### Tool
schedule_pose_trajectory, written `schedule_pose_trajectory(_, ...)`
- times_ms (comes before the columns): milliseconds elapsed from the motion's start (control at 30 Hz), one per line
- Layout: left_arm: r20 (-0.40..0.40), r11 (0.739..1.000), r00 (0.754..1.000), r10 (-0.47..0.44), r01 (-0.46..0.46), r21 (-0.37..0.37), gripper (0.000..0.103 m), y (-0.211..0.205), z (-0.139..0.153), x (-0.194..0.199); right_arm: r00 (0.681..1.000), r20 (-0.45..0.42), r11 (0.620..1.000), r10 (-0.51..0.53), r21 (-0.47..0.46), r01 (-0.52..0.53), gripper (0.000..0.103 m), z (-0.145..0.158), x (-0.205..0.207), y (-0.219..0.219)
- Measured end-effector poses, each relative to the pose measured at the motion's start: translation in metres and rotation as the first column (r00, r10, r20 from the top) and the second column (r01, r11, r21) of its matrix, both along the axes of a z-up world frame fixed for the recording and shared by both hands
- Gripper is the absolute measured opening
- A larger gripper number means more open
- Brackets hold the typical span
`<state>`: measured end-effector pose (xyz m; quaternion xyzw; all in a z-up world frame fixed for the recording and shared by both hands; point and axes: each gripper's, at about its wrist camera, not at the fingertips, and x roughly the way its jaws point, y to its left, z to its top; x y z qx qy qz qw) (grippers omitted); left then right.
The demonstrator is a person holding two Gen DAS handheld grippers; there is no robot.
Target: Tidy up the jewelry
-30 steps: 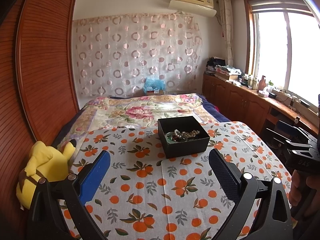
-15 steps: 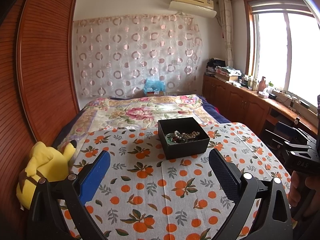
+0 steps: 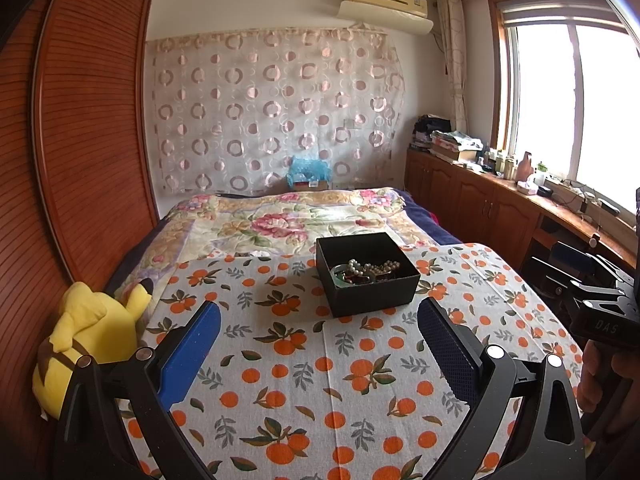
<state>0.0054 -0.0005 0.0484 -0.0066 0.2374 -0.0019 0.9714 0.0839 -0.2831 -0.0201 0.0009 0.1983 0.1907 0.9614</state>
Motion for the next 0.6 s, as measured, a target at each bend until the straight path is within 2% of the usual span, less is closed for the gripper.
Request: schedule_pose_trajectory(600,0.007,1.0,1.0,-0.001,0.001,0.0,0.095,0.0009,0.0017,0.0007,1.0,0.0,1.0,0.0,-0.001,0.0,0.1,0.0007,0.0002,0.0001)
